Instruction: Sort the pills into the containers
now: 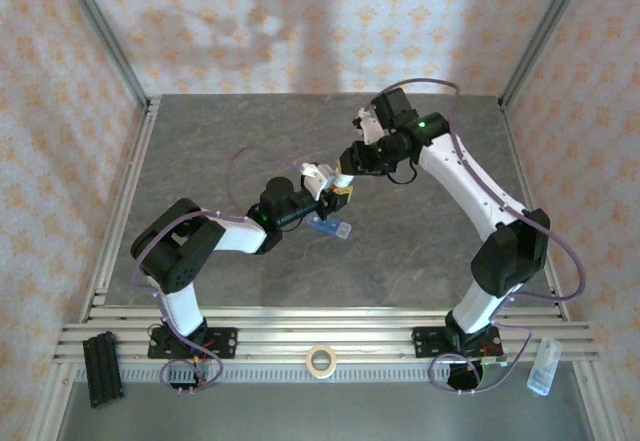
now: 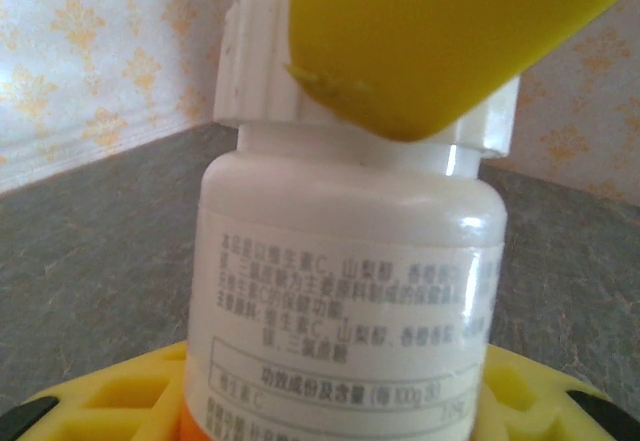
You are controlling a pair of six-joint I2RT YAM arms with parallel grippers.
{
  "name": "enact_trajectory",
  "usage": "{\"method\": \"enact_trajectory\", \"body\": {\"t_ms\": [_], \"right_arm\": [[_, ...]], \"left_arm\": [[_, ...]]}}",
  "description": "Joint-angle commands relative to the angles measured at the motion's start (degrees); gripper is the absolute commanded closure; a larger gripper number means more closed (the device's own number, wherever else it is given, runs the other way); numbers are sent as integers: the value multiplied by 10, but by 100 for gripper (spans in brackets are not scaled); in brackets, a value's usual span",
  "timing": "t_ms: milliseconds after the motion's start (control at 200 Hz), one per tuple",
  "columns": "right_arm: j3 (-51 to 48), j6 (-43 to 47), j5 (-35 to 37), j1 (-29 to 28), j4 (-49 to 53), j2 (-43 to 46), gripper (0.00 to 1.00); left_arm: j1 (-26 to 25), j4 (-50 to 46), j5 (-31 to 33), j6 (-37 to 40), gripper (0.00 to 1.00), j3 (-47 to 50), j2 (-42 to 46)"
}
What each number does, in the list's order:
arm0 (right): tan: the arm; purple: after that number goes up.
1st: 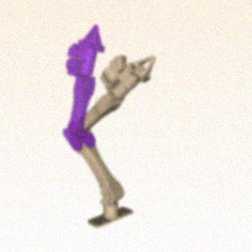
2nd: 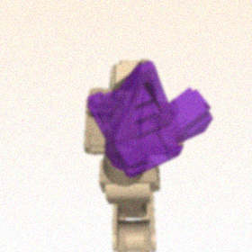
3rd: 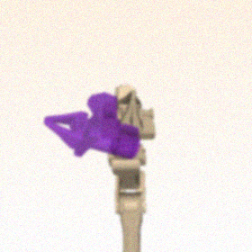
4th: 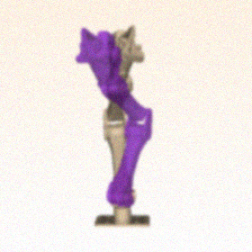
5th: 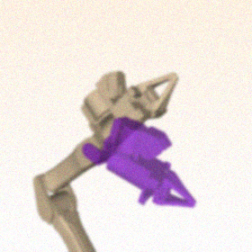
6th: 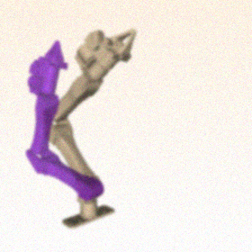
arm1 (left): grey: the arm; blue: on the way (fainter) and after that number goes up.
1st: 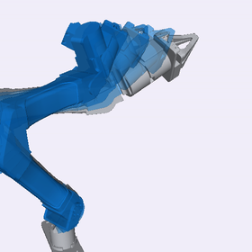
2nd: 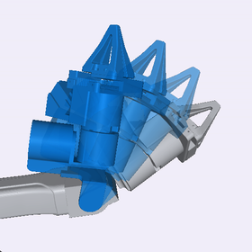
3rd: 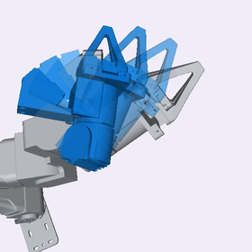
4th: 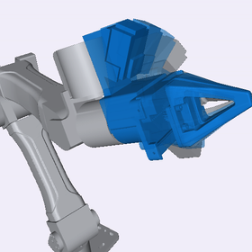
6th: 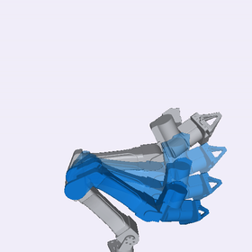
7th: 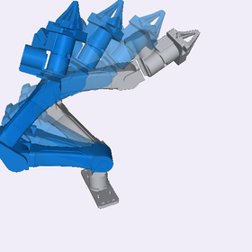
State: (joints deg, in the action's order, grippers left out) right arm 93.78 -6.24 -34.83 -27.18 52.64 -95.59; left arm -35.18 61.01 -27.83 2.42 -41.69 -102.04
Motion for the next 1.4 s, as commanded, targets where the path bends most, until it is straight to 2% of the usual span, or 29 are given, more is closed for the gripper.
{"method": "enact_trajectory", "body": {"t_ms": [0, 135, 215, 285, 360, 400, 671, 896, 961, 1126, 1276, 1391], "right_arm": [[-36, -108, 45, -27, -40, 9, 64], [-68, -166, 64, -30, -80, 21, 63], [-69, -173, 67, -30, -82, 24, 57], [-57, -169, 74, -30, -69, 24, 48], [-38, -164, 85, -29, -54, 27, 30], [-29, -163, 91, -29, -46, 30, 23], [-1, -140, 83, -12, -17, 62, 8], [3, -78, 58, 33, -1, 100, 11], [20, -18, 41, 42, 9, 102, 16], [95, 122, 7, 43, 83, 72, 18], [160, 154, -8, 43, 137, 19, 27], [179, 163, -3, 36, 151, -8, 29]], "left_arm": [[-4, 76, 0, -2, 100, -22, 17], [-4, 77, 3, -5, 100, -21, 16], [-4, 78, 5, -3, 100, -18, 15], [-4, 79, 7, -1, 100, -15, 14], [-4, 80, 9, -1, 100, -13, 12], [-4, 82, 11, 0, 100, -11, 11], [-4, 85, 11, 1, 100, -6, 4], [-3, 83, 3, 1, 100, -5, 5], [-3, 82, -4, 1, 100, -6, 5], [-3, 80, -22, -8, 100, -11, 4], [-3, 78, -30, -13, 100, -12, 4], [-3, 77, -34, -16, 100, -15, 4]]}}
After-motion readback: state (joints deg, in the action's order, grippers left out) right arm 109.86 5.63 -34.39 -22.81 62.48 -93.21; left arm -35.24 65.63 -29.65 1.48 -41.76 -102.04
